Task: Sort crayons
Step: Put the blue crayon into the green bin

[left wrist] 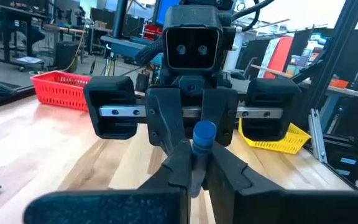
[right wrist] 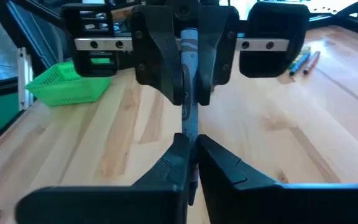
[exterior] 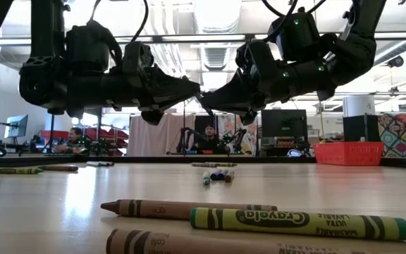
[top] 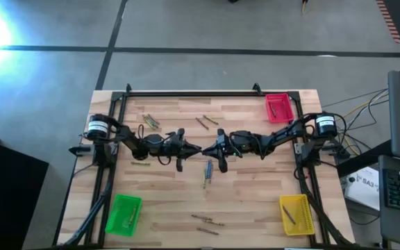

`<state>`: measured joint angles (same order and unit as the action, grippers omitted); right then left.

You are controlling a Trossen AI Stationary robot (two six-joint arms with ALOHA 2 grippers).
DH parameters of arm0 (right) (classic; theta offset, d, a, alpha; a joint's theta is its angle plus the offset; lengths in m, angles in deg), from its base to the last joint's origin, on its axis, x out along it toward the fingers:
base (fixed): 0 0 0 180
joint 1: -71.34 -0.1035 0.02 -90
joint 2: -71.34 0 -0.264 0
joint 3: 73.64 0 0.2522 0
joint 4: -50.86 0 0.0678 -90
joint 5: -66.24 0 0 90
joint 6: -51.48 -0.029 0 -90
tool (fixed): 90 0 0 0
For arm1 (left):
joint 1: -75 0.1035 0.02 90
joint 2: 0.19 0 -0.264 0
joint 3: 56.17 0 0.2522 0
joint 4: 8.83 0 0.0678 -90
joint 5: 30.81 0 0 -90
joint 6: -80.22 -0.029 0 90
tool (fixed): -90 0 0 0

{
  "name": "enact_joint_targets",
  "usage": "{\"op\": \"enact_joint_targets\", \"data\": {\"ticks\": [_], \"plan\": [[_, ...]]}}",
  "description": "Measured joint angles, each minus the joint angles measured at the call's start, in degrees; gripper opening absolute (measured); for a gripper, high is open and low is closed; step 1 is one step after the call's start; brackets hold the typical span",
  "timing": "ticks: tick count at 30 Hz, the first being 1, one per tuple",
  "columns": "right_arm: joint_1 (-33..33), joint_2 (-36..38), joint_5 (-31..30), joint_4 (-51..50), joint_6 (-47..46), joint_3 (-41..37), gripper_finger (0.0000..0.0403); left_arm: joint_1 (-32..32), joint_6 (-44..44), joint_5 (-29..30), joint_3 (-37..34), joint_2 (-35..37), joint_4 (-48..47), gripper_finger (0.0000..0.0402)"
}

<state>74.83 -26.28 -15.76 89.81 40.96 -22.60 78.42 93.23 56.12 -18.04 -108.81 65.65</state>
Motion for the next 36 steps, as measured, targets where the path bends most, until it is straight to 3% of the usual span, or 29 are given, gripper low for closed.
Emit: {"op": "enact_joint_targets", "data": {"ticks": [5,11,17,19,22,26,30,32,36], "plan": [[-0.7,1.2,2.4,-0.6,-1.3,0.0,0.0067,0.1,0.1,-0.9,-3.1,2.4,-1.6,0.0003],[0.1,7.0,-8.5,-9.9,-5.9,-0.1,0.0106,0.1,2.6,-1.1,-10.0,13.7,-10.3,0.0002],[0.3,13.8,-15.5,-23.1,-6.8,-0.1,0.0112,0.0,15.6,-14.1,-12.8,30.4,-27.9,0.0001],[0.3,15.3,-15.6,-24.9,-7.6,-0.1,0.0109,0.1,18.3,-16.9,-12.6,36.3,-37.4,0.0001],[0.2,17.1,-15.5,-26.7,-8.0,-0.1,0.0105,-0.1,19.7,-18.3,-9.1,44.4,-59.4,0.0001],[0.0,19.0,-15.5,-29.3,-8.0,-0.1,0.0100,-1.4,18.5,-17.1,1.1,50.8,-100.3,0.0001],[-0.1,20.4,-15.5,-33.1,-8.1,-0.1,0.0098,-3.7,18.2,-16.6,13.1,51.7,-136.6,0.0002],[-0.1,20.7,-15.5,-34.7,-8.5,-0.1,0.0099,-5.2,19.9,-16.4,18.1,51.6,-146.6,0.0003],[-0.4,21.0,-15.5,-36.7,-9.1,-0.2,0.0099,-8.9,22.4,-17.8,24.0,51.8,-150.4,0.0003]]}}
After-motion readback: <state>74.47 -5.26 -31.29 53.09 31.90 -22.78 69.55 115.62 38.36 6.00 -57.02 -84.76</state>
